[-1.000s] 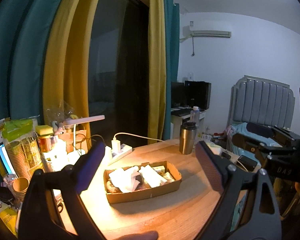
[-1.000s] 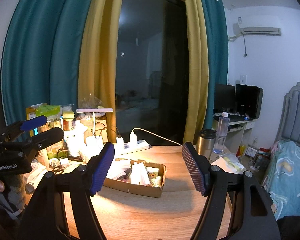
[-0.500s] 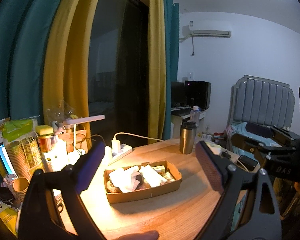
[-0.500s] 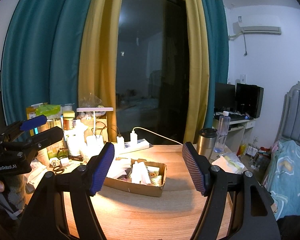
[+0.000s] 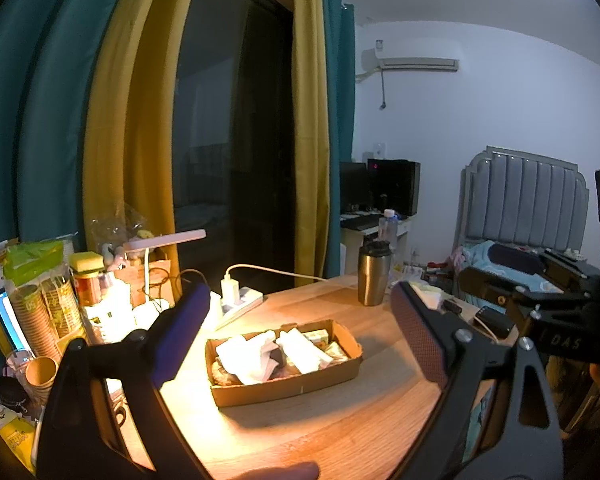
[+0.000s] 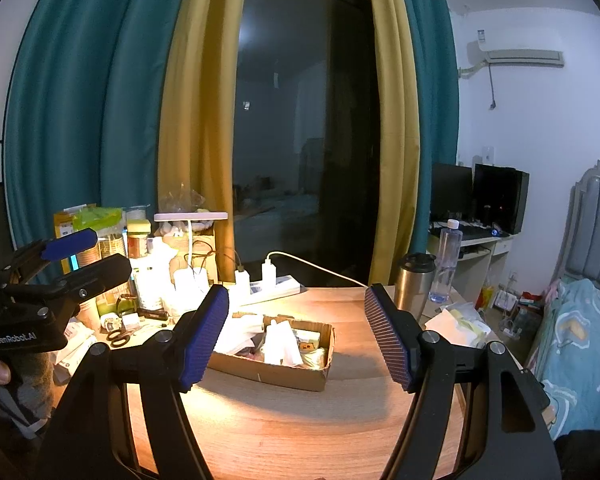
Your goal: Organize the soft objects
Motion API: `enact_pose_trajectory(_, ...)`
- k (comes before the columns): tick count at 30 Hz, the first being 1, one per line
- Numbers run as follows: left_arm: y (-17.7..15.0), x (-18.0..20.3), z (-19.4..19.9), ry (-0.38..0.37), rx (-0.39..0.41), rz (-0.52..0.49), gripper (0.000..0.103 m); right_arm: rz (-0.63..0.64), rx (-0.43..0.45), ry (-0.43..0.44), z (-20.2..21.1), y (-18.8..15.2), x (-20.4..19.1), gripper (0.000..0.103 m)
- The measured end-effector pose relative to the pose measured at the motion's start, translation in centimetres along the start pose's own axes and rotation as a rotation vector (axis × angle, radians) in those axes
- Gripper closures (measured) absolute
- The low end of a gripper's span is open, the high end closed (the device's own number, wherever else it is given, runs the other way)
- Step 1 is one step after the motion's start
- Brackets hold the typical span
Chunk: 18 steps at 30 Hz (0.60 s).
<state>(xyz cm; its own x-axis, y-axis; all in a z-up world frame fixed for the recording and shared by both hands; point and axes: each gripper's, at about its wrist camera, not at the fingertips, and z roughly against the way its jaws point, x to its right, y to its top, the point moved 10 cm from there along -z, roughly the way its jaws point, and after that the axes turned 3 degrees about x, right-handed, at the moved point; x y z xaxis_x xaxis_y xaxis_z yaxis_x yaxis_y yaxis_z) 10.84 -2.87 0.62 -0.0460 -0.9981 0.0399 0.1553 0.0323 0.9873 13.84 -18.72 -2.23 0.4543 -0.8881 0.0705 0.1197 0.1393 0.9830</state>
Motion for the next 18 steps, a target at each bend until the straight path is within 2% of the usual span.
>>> enact_pose_trajectory(18,-0.05,0.06,0.00,0.000,0.000,0.000,0.010,-0.001,-0.002,-0.001,-0.02,0.01,0.07,0.029)
